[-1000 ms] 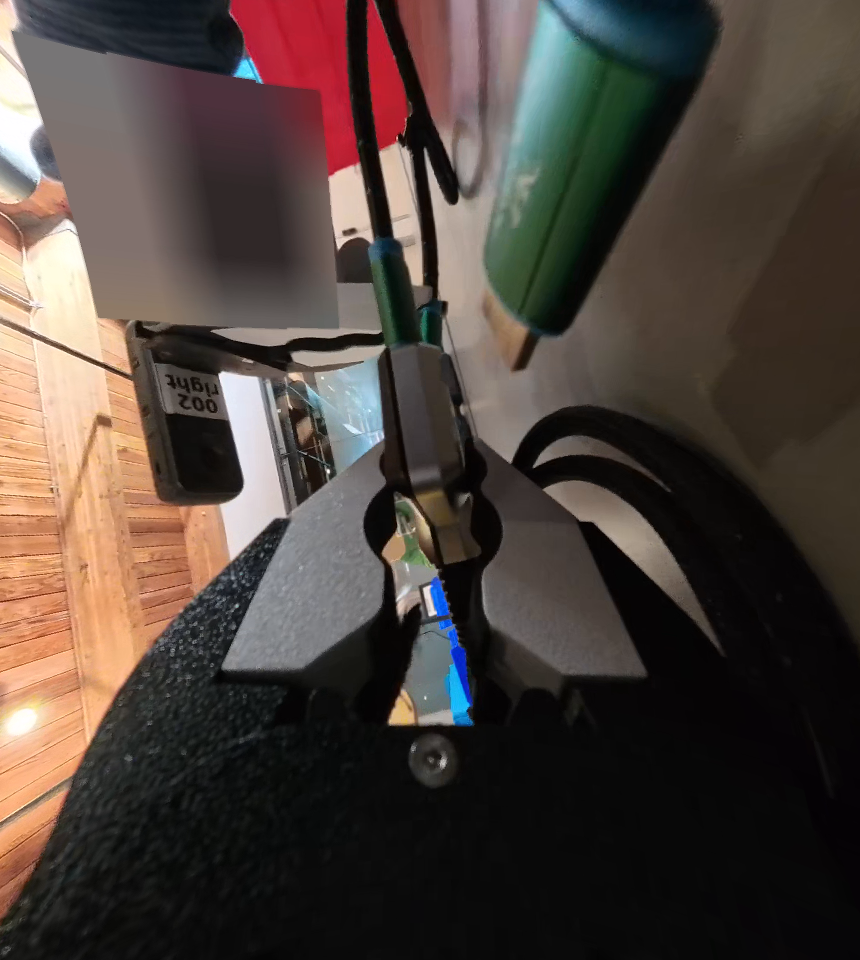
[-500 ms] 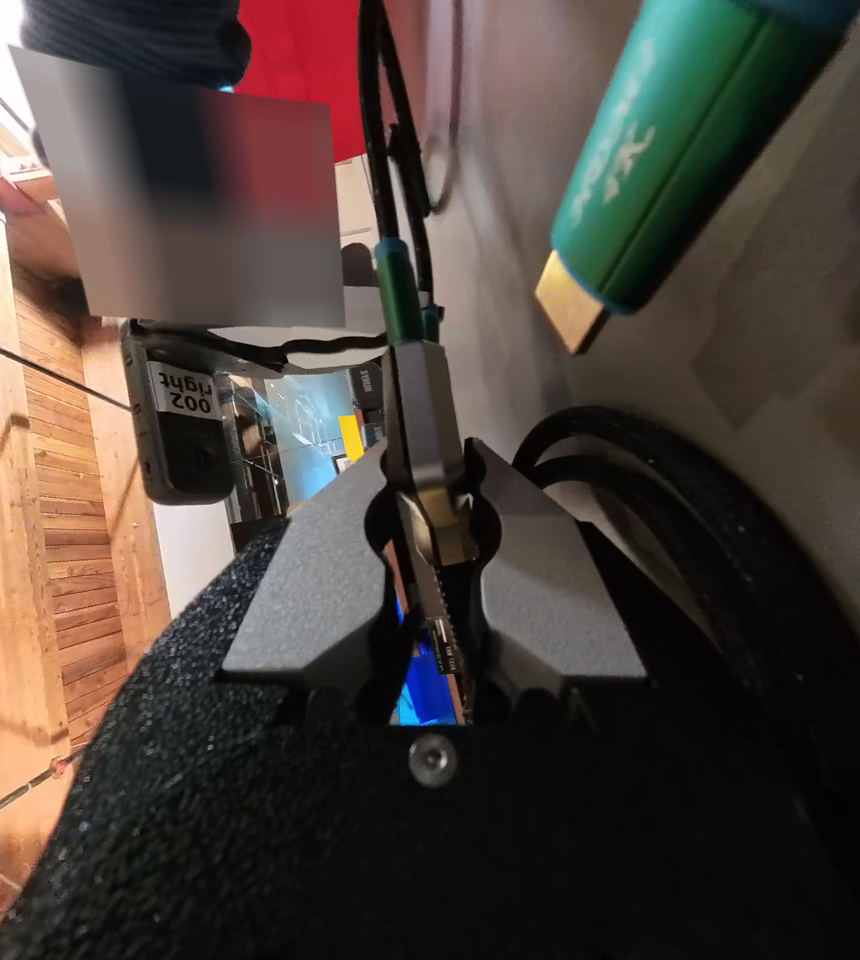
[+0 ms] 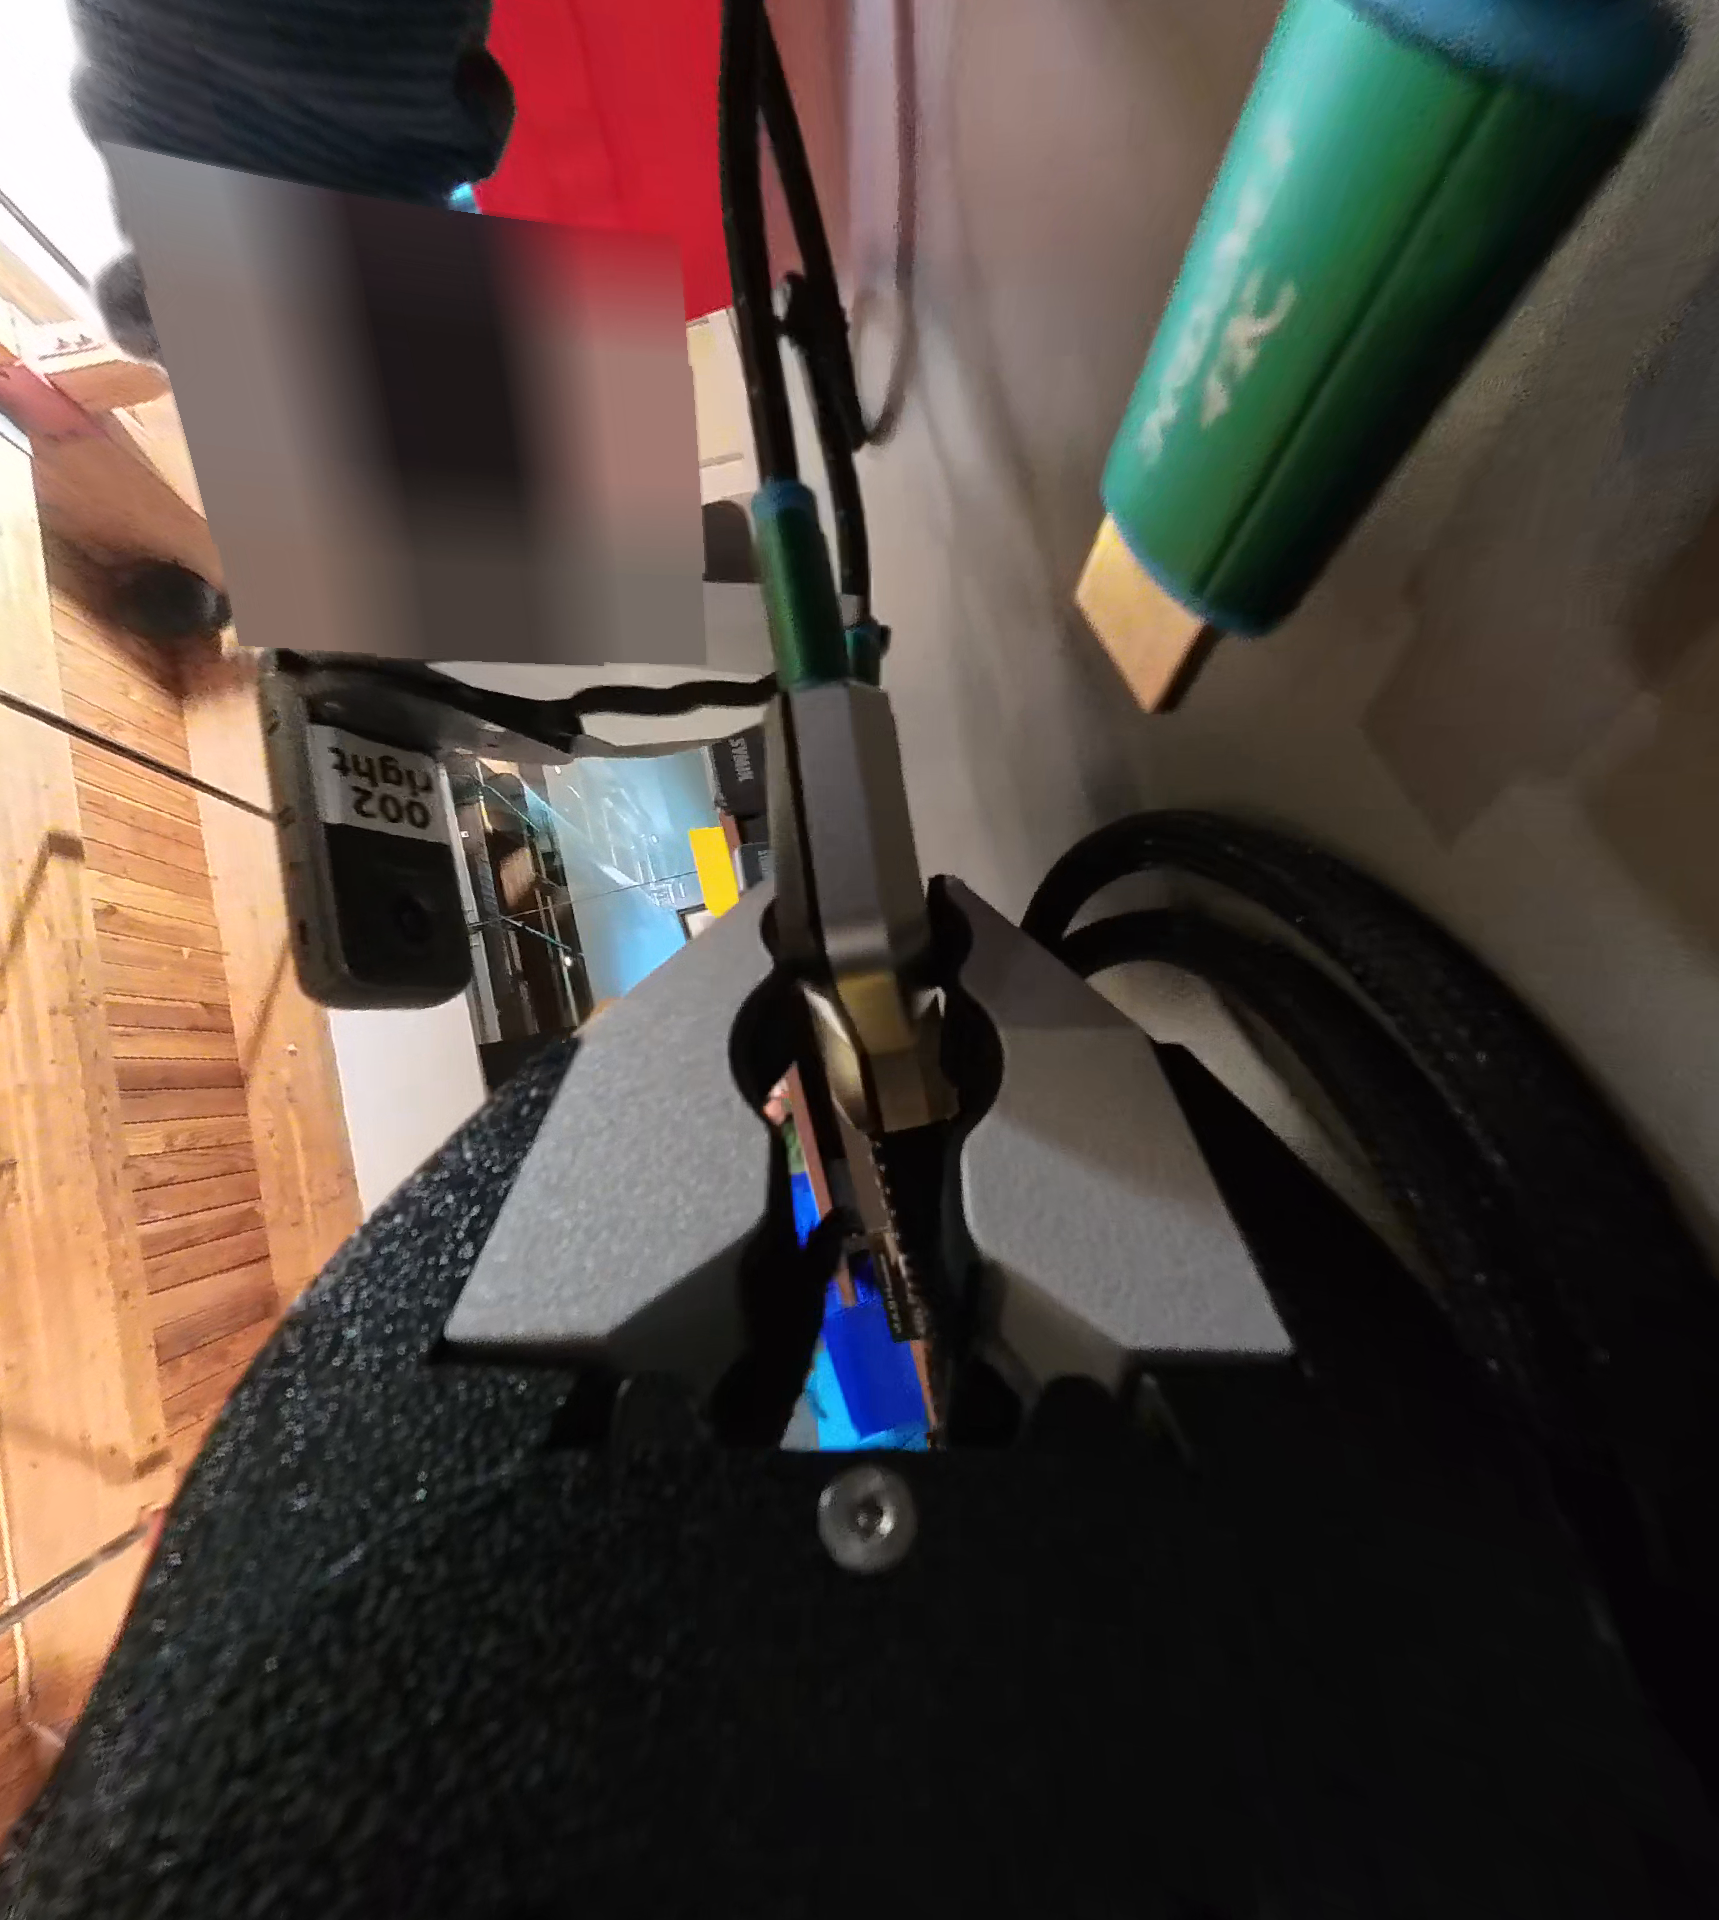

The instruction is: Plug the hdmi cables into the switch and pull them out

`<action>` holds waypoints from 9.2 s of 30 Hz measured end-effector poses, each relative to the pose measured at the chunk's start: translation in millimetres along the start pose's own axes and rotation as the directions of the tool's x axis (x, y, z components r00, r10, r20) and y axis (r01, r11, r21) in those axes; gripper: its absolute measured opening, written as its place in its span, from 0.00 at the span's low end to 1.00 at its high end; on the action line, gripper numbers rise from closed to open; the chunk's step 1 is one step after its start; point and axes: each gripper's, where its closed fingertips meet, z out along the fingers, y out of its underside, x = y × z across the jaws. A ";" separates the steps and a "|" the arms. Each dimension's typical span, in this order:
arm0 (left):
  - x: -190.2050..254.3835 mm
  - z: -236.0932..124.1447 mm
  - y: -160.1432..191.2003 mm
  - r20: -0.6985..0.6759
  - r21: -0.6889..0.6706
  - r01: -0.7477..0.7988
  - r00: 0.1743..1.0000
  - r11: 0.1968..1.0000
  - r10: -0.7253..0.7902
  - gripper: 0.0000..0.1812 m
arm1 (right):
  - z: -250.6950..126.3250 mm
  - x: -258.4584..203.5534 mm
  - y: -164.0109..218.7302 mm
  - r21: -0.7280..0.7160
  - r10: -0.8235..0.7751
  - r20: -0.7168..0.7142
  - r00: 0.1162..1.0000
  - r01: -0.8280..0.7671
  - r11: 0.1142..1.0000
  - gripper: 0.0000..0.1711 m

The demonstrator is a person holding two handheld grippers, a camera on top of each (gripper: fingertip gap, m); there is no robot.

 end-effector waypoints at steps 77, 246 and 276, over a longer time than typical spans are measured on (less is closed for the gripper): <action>-25.5 1.8 11.3 0.150 -0.091 0.144 0.980 0.985 -0.129 0.09 | -20.0 20.3 -14.4 -0.229 -0.345 -0.428 0.835 0.268 0.936 0.03; -62.5 -8.5 33.9 0.206 0.209 0.764 0.576 0.611 -0.791 0.25 | -113.5 6.6 -25.2 0.381 0.434 -0.888 0.151 0.772 0.510 0.24; -54.8 -3.7 14.9 0.123 0.216 0.752 0.612 0.623 -0.782 0.25 | -104.3 13.7 -27.0 0.392 0.387 -0.900 0.203 0.765 0.511 0.18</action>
